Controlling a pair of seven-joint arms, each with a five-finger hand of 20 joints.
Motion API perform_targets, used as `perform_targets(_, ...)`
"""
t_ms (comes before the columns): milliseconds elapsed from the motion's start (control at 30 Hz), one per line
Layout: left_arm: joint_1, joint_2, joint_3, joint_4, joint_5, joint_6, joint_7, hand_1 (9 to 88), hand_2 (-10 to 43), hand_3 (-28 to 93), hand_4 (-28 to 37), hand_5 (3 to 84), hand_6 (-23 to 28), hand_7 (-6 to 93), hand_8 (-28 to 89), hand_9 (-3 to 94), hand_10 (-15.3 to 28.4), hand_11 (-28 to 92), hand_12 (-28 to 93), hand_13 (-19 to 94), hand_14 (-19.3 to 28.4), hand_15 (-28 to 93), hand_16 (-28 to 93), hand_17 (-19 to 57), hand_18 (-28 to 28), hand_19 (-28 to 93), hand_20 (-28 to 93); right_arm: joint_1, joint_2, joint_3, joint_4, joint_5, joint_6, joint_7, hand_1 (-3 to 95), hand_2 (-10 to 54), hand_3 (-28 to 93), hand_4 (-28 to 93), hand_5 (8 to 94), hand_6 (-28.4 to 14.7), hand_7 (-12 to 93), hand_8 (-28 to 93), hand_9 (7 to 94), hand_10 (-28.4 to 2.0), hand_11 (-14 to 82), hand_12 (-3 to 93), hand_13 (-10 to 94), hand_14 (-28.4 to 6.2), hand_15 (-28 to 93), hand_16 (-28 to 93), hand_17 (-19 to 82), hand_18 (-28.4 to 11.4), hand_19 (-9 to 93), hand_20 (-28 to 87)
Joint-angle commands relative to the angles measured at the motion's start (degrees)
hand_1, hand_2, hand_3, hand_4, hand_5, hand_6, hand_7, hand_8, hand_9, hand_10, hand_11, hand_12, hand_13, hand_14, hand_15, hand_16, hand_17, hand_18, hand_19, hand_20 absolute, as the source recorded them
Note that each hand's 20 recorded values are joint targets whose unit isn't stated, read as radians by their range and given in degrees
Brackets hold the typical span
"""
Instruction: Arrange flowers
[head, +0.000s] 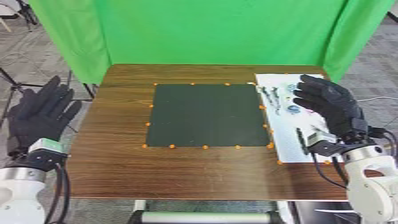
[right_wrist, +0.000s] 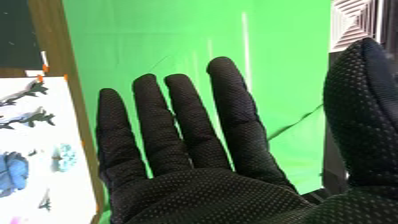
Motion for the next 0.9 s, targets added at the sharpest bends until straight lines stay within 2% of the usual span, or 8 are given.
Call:
perform_targets(33,2.1,-1.76,-0.57,-1.49,0.65,0.59,1.00,26.0,11.7,71,-28.3,35.5,4.4,9.2,-9,26.1,11.0,14,6,16,7.9,22,-9,-3.2,9.8,30,8,-1.1,-0.3,0.3,-1.1,-1.3,0.8,0.1,17.8,-6.5,81,-26,45.8,-4.0,20,-13,42.8,-15.5,8.6,15.5,33,-14.4,17,19,11,-18.6,38,19)
perform_targets(400,3.6,-2.32,-2.25,-2.48,0.39,0.75,2.06,26.1,11.8,71,-28.3,35.9,4.5,9.3,-9,26.5,11.0,15,6,17,8.2,22,-9,-3.2,10.0,30,8,-2.6,1.0,1.0,-3.1,-6.6,4.5,0.8,18.2,-6.7,81,-26,45.9,-4.0,21,-13,43.2,-15.7,8.9,15.4,34,-14.3,18,19,11,-18.8,39,19)
perform_targets(533,5.1,-2.25,-3.43,-3.11,0.34,1.18,3.10,26.1,11.8,71,-28.3,36.1,4.5,9.5,-9,26.7,11.1,15,6,17,8.3,23,-9,-3.3,10.2,30,8,-4.9,2.8,1.1,-5.5,-17.2,10.5,3.6,18.9,-7.4,81,-26,45.9,-4.3,21,-13,43.4,-16.0,9.5,15.5,34,-14.4,19,19,11,-19.5,41,20)
perform_targets(600,5.4,-2.31,-4.10,-3.23,1.24,2.35,3.28,26.2,11.8,71,-28.3,36.1,4.5,9.5,-9,26.9,11.3,15,6,17,8.3,23,-9,-3.3,10.3,30,8,-6.1,4.3,-0.6,-6.5,-22.7,17.8,5.1,19.7,-8.5,81,-27,45.6,-4.5,21,-13,43.6,-16.0,10.1,15.5,35,-14.6,21,19,11,-19.9,43,20)
perform_targets(667,5.7,-1.93,-4.56,-3.27,0.68,2.31,3.89,26.1,11.8,71,-28.3,36.1,4.5,9.5,-9,26.9,11.3,15,6,17,8.3,23,-9,-3.3,10.3,30,8,-7.0,6.5,-3.2,-7.4,-31.5,27.3,9.4,20.6,-9.4,81,-27,47.1,-4.8,23,-14,46.2,-16.0,12.6,15.1,38,-14.8,25,17,12,-20.7,46,20)
perform_targets(700,5.5,-1.83,-4.65,-3.25,0.56,2.24,3.91,26.1,11.7,71,-28.3,36.1,4.5,9.5,-9,26.9,11.4,15,6,17,8.3,23,-9,-3.3,10.3,30,8,-7.4,7.0,-3.8,-7.8,-37.7,29.1,12.8,20.9,-9.5,81,-27,48.2,-4.9,23,-14,48.2,-15.8,13.8,15.0,39,-14.6,27,17,13,-20.8,47,20)
perform_targets(833,5.3,-1.49,-5.08,-3.20,0.77,1.97,3.30,26.2,11.7,71,-28.3,36.3,4.5,9.6,-9,27.0,11.3,15,6,17,8.4,23,-9,-3.4,10.4,30,8,-11.1,8.1,-2.8,-9.5,-52.4,27.3,19.1,20.8,-9.5,80,-28,50.8,-5.3,24,-15,51.5,-16.4,15.4,14.8,42,-15.3,31,15,14,-22.2,52,21)
perform_targets(900,5.6,-1.10,-5.29,-3.16,0.55,2.50,3.97,26.2,11.7,71,-28.3,36.3,4.5,9.7,-9,27.0,11.3,15,6,17,8.5,23,-9,-3.4,10.4,31,8,-9.1,9.8,-6.0,-8.9,-59.0,26.7,23.7,19.7,-9.5,78,-28,51.5,-5.7,24,-15,52.8,-16.8,16.2,15.2,43,-15.5,32,15,15,-22.6,55,22)
